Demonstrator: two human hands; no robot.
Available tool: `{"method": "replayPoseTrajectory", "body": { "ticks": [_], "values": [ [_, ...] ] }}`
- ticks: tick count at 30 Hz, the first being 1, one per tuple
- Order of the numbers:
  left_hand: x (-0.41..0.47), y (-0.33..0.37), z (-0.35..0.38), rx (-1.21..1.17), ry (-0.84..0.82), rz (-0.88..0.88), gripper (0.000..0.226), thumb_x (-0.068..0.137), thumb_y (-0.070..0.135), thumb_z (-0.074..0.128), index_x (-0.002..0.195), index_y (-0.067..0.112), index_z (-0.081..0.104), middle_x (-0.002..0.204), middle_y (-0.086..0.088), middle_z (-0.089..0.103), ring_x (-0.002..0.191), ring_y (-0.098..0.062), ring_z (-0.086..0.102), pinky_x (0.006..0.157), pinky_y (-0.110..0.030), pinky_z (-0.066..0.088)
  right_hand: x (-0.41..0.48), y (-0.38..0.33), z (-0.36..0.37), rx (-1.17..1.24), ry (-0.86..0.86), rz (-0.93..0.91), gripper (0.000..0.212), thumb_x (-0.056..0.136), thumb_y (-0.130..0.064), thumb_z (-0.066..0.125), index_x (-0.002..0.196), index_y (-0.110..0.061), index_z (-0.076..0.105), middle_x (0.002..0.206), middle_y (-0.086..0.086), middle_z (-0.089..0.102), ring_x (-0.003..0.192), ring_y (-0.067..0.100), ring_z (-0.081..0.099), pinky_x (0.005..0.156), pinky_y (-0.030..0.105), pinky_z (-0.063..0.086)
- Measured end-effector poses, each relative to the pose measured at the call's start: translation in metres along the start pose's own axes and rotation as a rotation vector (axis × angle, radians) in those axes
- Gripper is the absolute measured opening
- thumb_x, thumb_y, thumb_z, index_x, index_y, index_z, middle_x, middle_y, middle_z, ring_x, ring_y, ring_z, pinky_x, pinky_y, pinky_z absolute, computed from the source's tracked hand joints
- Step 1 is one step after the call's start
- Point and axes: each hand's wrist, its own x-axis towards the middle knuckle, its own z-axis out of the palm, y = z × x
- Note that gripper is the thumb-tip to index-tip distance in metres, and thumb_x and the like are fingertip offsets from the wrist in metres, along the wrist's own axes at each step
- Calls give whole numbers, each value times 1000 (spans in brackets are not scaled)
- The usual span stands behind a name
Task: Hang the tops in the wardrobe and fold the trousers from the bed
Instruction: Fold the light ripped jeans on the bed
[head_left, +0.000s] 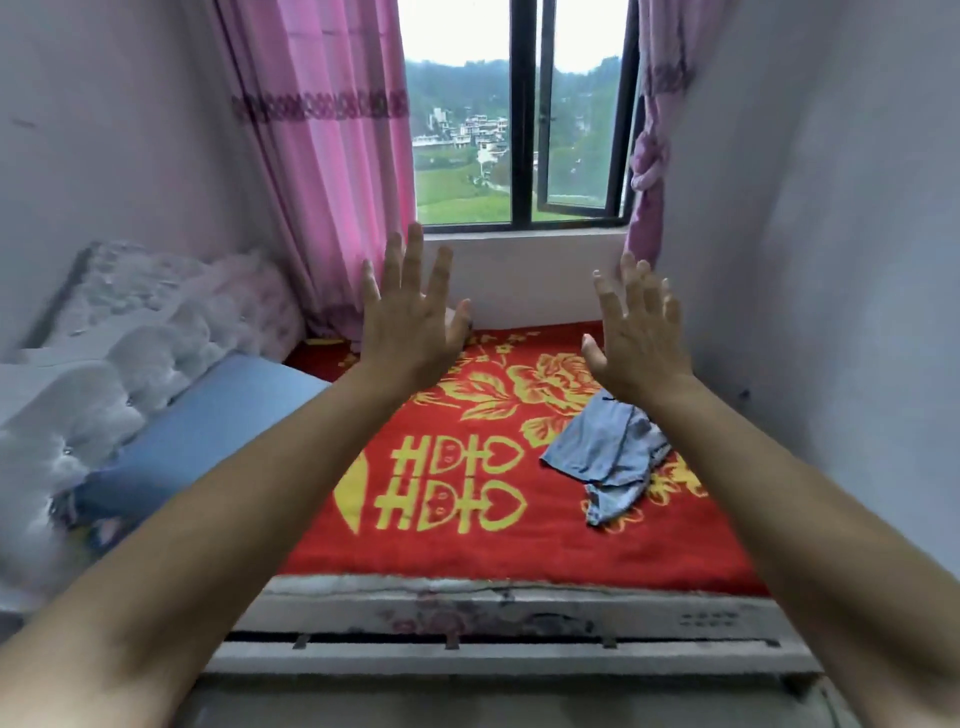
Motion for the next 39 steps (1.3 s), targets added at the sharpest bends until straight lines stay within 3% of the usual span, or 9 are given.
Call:
{"method": "replayPoseTrajectory", "body": {
  "ticks": [9,19,24,31,39],
  "values": [
    [104,40,193,-127,-216,139,77,97,60,20,156,19,-7,159,-11,-27,147,-32,-22,116,-65,3,84,98,114,-159,-197,140,79,90,-39,56,155,-14,21,163,20,6,150,37,6,120,56,10],
    [196,141,370,-238,-407,250,76,97,56,32,156,19,1,162,-12,-13,149,-32,-10,117,-61,8,122,231,238,-161,-315,327,79,90,-40,56,156,-15,20,163,19,9,150,34,9,121,51,10],
    [195,203,473,-228,-576,223,74,98,56,28,156,22,-2,163,-10,-13,149,-31,-12,118,-60,8,119,314,334,-119,-420,356,79,90,-40,55,156,-15,19,163,19,11,150,33,11,121,50,13],
    [173,254,589,-107,-823,86,77,97,59,27,156,22,-5,163,-11,-13,149,-33,-8,117,-58,14,119,401,470,-52,-745,323,78,94,-38,48,157,-14,9,163,20,4,151,33,6,121,49,13],
    [116,289,695,-115,-1003,41,75,97,59,28,157,22,2,163,-13,-7,150,-33,-3,116,-55,18,88,412,601,83,-934,302,78,92,-35,52,156,-12,14,162,21,11,149,35,13,119,47,20]
  ]
}}
